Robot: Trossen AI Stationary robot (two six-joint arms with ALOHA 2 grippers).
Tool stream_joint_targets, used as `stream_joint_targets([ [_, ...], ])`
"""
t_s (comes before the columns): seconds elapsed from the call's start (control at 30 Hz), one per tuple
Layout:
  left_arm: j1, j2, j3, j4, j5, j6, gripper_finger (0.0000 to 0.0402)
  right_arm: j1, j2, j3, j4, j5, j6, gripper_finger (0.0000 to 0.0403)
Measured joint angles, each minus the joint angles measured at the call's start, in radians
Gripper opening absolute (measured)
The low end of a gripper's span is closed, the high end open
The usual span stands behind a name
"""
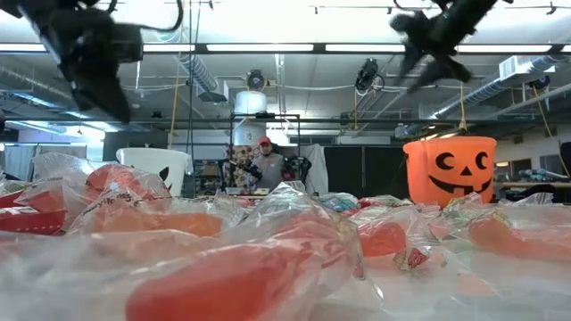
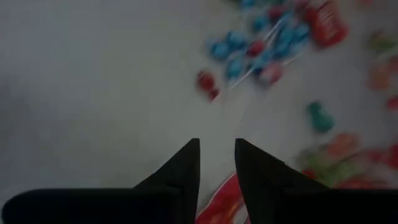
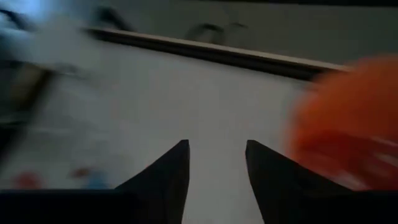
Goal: Sort candy by brand, put in halloween buckets
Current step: Put the red candy into the top orange bucket
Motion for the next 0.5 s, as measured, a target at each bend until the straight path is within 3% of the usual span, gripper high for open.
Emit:
stream_joint_targets([
  [0.2, -0.042, 0.001, -0.076, -0.008, 0.045, -0.032, 0.0129, 0.095, 0.026, 0.000, 0.195, -0.045, 0.008, 0.0171],
  [0.5, -0.097, 0.001, -0.212, 0.038, 0.185, -0.179, 0.0168, 0.183, 0.090, 0.000, 0.213, -0.040, 0.049, 0.0171],
])
